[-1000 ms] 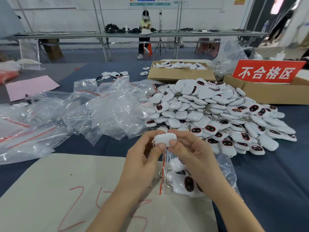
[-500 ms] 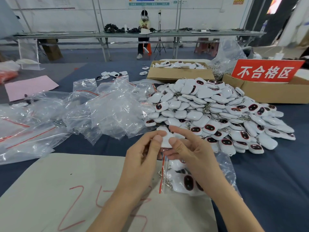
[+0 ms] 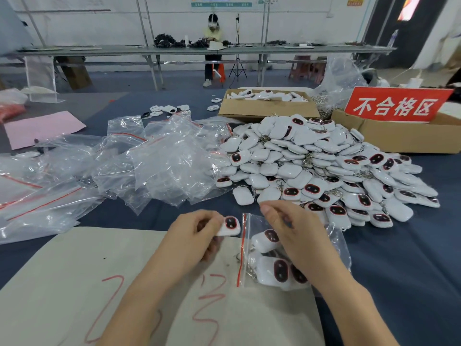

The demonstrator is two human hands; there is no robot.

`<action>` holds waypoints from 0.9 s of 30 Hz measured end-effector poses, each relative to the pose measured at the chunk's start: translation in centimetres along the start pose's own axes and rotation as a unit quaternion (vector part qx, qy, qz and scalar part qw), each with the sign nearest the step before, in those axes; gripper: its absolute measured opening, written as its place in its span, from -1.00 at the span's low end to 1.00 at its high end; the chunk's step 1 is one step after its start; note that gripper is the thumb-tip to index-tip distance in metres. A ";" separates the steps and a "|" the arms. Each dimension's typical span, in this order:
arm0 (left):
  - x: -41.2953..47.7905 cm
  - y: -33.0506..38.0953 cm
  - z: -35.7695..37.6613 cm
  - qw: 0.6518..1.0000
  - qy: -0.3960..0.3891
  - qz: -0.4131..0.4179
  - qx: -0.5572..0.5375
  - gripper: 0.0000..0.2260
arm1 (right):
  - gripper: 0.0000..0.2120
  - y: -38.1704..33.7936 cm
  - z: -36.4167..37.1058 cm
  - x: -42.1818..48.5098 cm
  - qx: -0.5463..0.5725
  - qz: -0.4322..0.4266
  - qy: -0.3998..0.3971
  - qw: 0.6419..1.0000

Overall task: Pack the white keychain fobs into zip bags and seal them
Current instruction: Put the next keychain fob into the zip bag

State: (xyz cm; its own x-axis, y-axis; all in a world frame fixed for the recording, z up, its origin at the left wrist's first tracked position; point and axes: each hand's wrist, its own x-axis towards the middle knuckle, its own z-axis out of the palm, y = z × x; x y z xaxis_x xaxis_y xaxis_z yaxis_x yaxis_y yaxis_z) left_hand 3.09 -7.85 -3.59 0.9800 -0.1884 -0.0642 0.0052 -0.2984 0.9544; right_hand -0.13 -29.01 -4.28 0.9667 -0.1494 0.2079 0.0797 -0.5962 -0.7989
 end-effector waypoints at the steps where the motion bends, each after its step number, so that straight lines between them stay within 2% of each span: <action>1: -0.1 0.1 0.2 0.999 -0.025 -0.016 -0.024 -0.86 | -0.79 0.2 0.1 0.0 -0.032 -0.001 -0.024 0.999; 4: -0.4 0.3 0.7 0.998 -0.065 -0.015 -0.017 -0.88 | -0.71 0.3 0.4 0.1 -0.091 -0.003 -0.068 0.993; 9: -1.3 1.2 1.5 0.990 -0.138 -0.011 -0.033 -0.84 | -0.86 0.1 0.2 0.3 -0.069 0.010 -0.064 0.996; 12: -1.3 1.4 2.2 0.990 -0.120 -0.026 -0.065 -0.83 | -0.86 0.0 0.0 0.2 -0.024 0.023 -0.036 0.999; 15: -1.3 1.2 2.8 0.996 -0.085 -0.010 -0.039 -0.88 | -0.87 -0.1 -0.1 0.2 -0.007 0.025 -0.027 0.999; 18: -1.8 1.4 3.2 0.989 -0.140 0.049 0.018 -0.75 | -0.88 -0.3 0.0 0.2 0.012 0.023 -0.027 0.999; 20: -1.8 1.5 3.0 0.986 -0.148 0.069 0.041 -0.61 | -0.87 -0.4 0.0 0.2 0.018 0.022 -0.028 0.999; 23: -1.7 1.7 2.6 0.986 -0.164 0.035 -0.016 -0.50 | -0.78 -0.7 -0.1 0.3 0.033 0.021 -0.026 0.999; 27: -1.9 2.0 2.9 0.974 -0.214 0.008 -0.070 -0.53 | -0.83 -0.9 -0.3 0.3 0.035 0.018 -0.028 0.999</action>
State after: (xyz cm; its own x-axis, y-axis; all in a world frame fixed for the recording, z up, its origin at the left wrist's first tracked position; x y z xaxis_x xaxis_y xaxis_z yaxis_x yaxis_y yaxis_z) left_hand 0.63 -10.78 -2.42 0.8079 -0.5736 -0.1353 0.0460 -0.1675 0.9848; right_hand -0.04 -28.74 -3.31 0.9811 -0.1251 0.1478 0.0591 -0.5338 -0.8435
